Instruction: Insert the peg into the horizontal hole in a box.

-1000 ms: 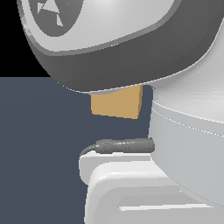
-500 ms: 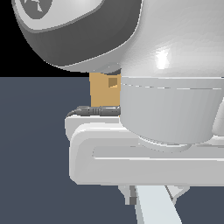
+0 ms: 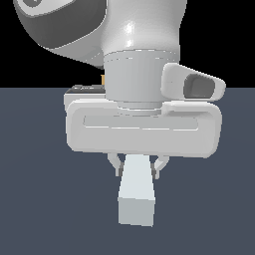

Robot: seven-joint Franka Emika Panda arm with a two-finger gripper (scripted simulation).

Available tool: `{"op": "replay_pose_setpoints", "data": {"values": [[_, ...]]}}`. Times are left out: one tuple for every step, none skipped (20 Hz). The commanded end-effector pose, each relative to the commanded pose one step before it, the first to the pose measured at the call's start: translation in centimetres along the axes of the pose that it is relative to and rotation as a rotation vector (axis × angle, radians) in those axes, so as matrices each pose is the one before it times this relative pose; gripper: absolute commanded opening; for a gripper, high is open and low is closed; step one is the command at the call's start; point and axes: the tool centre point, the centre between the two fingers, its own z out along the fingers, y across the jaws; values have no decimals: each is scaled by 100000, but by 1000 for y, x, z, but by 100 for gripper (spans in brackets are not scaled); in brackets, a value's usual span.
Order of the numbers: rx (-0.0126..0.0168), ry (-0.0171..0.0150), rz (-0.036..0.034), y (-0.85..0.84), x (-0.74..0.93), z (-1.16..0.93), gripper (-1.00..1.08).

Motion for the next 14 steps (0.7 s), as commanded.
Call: {"op": "replay_pose_setpoints", "data": {"values": [[-440, 24, 2411, -1102, 1830, -1159, -100], [-2, 5, 1059, -515, 768, -413, -100], [-2, 4, 1059, -513, 770, -414, -100], [-2, 3, 1054, -509, 767, -412, -100], [-2, 2, 1047, -504, 764, -411, -100], [-2, 1, 1038, -498, 760, -409, -100], [-2, -1, 1029, -491, 753, -406, -100], [-2, -2, 1017, -483, 746, -402, -100], [-2, -4, 1003, -474, 737, -398, -100], [-2, -6, 986, -464, 728, -393, -100], [-3, -7, 969, -453, 716, -387, -100], [-3, -9, 949, -440, 700, -380, -100], [-3, -10, 916, -424, 681, -368, -100], [-4, -11, 876, -404, 652, -354, -100]]}}
